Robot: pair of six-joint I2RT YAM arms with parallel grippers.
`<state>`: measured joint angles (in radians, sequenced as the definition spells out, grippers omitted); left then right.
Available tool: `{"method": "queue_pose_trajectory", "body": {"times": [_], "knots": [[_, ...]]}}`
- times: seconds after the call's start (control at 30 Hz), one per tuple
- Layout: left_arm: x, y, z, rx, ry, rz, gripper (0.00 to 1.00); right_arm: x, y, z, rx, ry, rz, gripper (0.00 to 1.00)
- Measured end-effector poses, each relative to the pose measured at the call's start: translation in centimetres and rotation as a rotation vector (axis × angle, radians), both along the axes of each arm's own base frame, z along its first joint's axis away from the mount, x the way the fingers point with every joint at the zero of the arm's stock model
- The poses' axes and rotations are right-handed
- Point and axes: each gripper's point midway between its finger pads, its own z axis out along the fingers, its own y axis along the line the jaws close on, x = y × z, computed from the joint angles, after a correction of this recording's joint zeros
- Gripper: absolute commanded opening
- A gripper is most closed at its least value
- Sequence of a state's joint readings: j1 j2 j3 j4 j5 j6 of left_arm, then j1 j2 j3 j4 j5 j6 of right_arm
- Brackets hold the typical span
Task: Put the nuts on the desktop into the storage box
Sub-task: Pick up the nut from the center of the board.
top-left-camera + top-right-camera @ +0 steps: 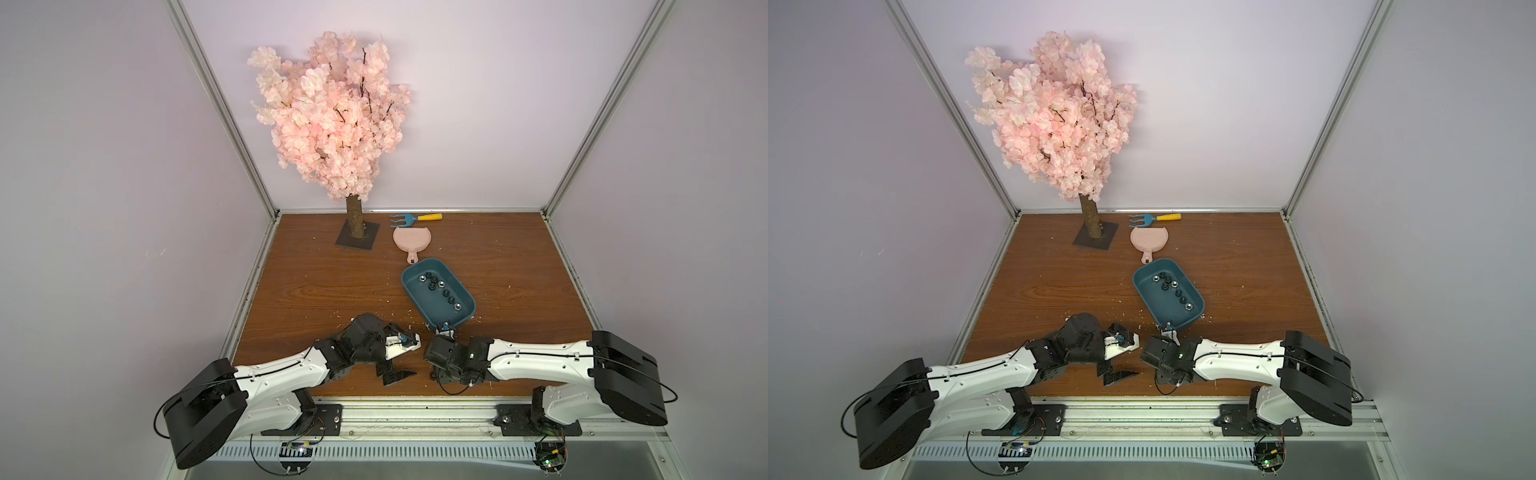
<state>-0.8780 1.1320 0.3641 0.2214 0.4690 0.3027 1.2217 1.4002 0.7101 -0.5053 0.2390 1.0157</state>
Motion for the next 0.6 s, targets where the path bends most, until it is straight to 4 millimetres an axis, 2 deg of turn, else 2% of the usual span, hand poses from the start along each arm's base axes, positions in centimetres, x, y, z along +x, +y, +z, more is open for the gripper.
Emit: {"method": "queue_pose_trajectory", "body": {"times": [0.17, 0.27, 0.47, 0.6], "knots": [[0.5, -0.5, 1.7, -0.052, -0.034, 0.009, 1.00, 0.8, 0.0, 2.7, 0.069, -0.060, -0.010, 0.21], [1.1, -1.2, 3.4, -0.078, -0.067, 0.009, 1.00, 1.7, 0.1, 4.7, 0.105, -0.096, -0.015, 0.21], [3.5, -2.8, 7.8, -0.124, -0.177, 0.032, 1.00, 5.1, -0.1, 8.1, 0.185, -0.142, -0.042, 0.21], [5.1, -3.8, 9.6, -0.124, -0.203, 0.051, 1.00, 8.0, -0.5, 10.1, 0.201, -0.176, -0.044, 0.21]]}}
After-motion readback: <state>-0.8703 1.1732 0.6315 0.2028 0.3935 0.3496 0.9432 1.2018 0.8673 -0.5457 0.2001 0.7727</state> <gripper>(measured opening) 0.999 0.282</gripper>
